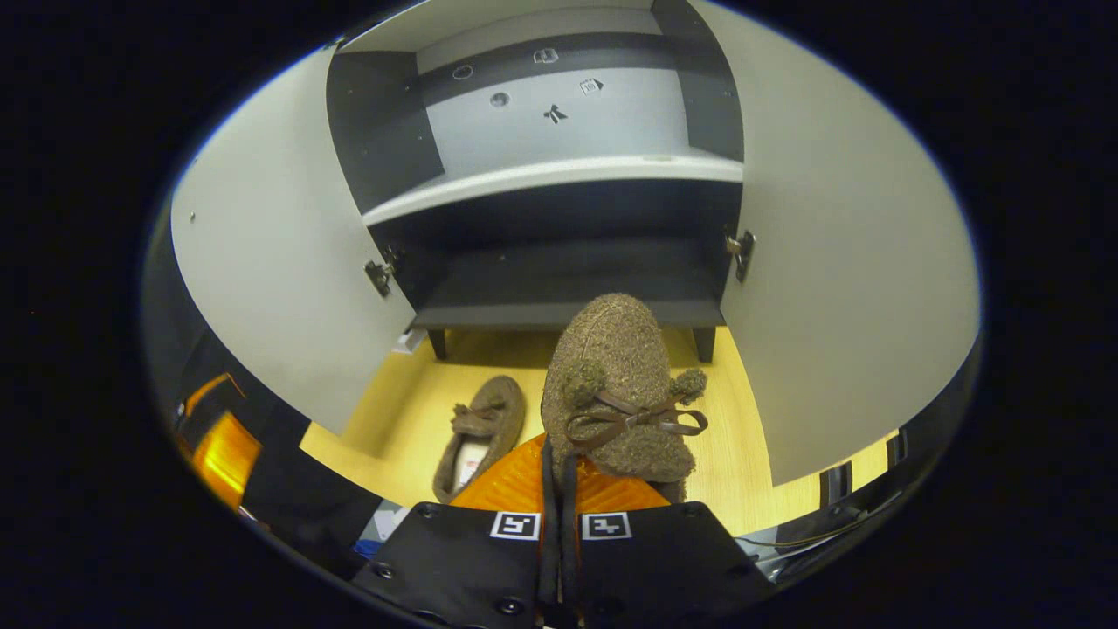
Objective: Grab one shoe with the right hand and put it into the shoe cabinet, grab the other shoe with the left hand and put it into the shoe cabinet; then close the right door with the right hand and the left door with the left hand.
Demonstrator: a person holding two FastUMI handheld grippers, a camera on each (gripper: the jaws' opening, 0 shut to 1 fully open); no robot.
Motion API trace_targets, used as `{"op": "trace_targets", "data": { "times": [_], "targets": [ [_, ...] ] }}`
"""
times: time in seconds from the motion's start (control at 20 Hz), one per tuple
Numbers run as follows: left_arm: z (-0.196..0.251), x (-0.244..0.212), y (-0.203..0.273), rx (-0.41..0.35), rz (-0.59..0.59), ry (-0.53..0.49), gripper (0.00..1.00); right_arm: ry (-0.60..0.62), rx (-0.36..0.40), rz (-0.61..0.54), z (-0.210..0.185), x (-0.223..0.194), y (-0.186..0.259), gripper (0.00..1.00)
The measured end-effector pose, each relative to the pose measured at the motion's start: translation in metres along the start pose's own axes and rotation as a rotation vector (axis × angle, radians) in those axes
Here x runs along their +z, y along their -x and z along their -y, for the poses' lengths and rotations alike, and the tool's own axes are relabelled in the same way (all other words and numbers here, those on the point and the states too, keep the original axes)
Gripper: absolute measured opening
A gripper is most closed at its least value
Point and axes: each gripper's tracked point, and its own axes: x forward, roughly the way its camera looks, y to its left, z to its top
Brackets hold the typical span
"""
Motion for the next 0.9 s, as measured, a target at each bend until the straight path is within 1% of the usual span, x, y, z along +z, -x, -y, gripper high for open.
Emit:
{"op": "trace_targets", "data": {
  "times": [0.15,0.25,0.4,0.5,0.65,0.7,0.8,0.9],
  "targets": [
    [0.002,-0.002,-0.005,-0.008,-0.018,0.007,0.87,0.013,0.026,0.042,-0.013,0.041,0.012,0.03],
    [0.005,-0.001,-0.010,-0.018,-0.020,0.012,0.87,0.043,0.042,0.066,-0.019,0.072,0.015,0.03],
    [0.004,0.008,-0.020,-0.006,-0.014,0.011,0.87,0.073,0.070,0.111,-0.029,0.120,0.016,0.03],
    [0.006,0.017,-0.026,0.003,-0.008,0.041,0.87,0.096,0.076,0.138,-0.030,0.148,0.014,0.03],
    [-0.003,0.036,-0.037,0.044,0.017,0.085,0.87,0.121,0.080,0.192,-0.027,0.196,0.003,0.03],
    [-0.009,0.043,-0.041,0.066,0.032,0.089,0.94,0.131,0.082,0.205,-0.027,0.209,-0.001,0.03],
    [-0.018,0.053,-0.047,0.112,0.054,0.092,0.94,0.131,0.086,0.232,-0.025,0.236,-0.008,0.03],
    [-0.023,0.060,-0.051,0.151,0.066,0.104,0.94,0.106,0.109,0.273,-0.026,0.264,-0.016,0.04]
  ]
}}
